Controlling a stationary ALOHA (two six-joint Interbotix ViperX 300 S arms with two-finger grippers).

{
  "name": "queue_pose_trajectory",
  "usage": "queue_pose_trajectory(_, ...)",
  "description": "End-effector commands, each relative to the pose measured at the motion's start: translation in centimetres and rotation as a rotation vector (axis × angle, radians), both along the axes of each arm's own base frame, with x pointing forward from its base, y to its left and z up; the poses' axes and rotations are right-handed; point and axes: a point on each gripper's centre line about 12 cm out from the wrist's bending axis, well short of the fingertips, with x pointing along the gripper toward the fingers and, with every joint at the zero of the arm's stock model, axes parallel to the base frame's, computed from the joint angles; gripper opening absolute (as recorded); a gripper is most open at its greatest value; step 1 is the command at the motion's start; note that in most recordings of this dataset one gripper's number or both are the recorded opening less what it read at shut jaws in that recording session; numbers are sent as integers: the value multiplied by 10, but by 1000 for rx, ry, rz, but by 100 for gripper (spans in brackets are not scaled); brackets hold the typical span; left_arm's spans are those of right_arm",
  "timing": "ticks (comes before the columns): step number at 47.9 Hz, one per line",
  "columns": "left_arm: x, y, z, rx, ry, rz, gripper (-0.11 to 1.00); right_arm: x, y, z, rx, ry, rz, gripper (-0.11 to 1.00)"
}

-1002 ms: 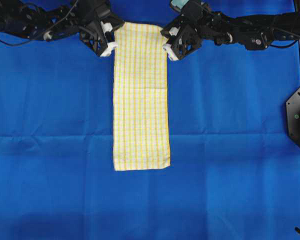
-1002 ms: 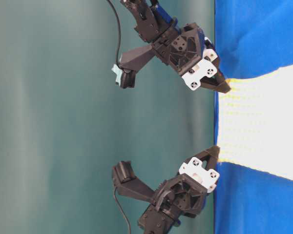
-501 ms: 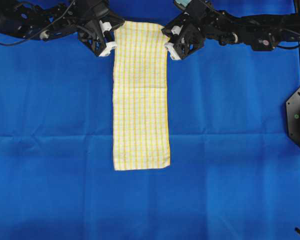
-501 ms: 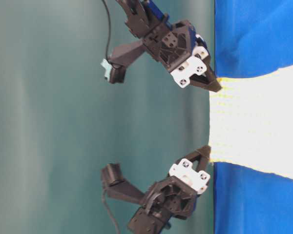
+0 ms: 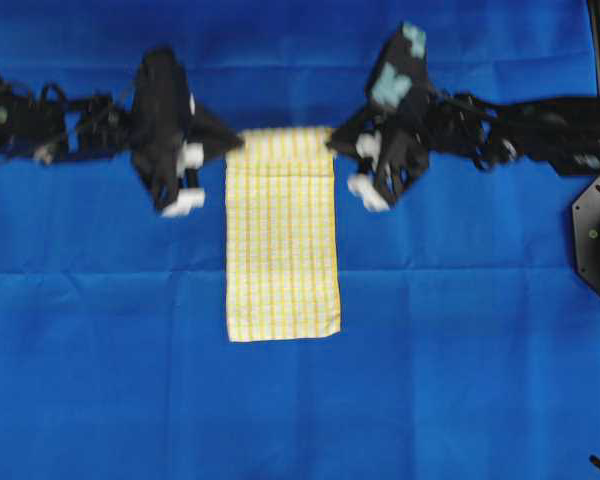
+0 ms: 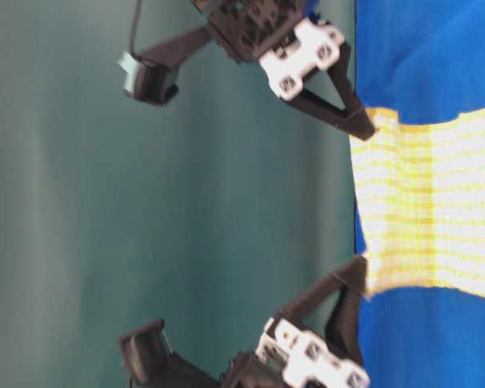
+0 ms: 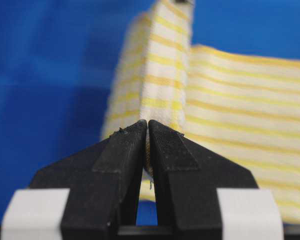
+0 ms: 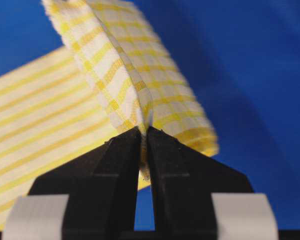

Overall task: Fold the yellow towel.
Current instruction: 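Fold the top end down onto the bottom half, then release the towel and open both grippers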

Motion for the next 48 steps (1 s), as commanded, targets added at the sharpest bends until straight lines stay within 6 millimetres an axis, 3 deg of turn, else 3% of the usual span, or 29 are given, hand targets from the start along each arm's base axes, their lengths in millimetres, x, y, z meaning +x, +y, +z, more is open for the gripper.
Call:
queue_pose_trajectory(1,1,-18,10,-8,-37,-43,2,1,16,15,-5,-52,36,5)
queue_pose_trajectory(15,5,-71,8,-56,-35,-166,2,1,73,12,49,-45,158,5)
queue_pose_trajectory(22,5,-90,6,-79,-31,-206,2,1,92,10,58,-36,207,5)
queue_pose_trajectory(34,11,-111,6,-89,-39,-257,2,2,105,1,64,-1,249,5)
queue_pose_trajectory(48,15,-125,-13,-90,12,-291,2,13,125,-17,64,50,300,5)
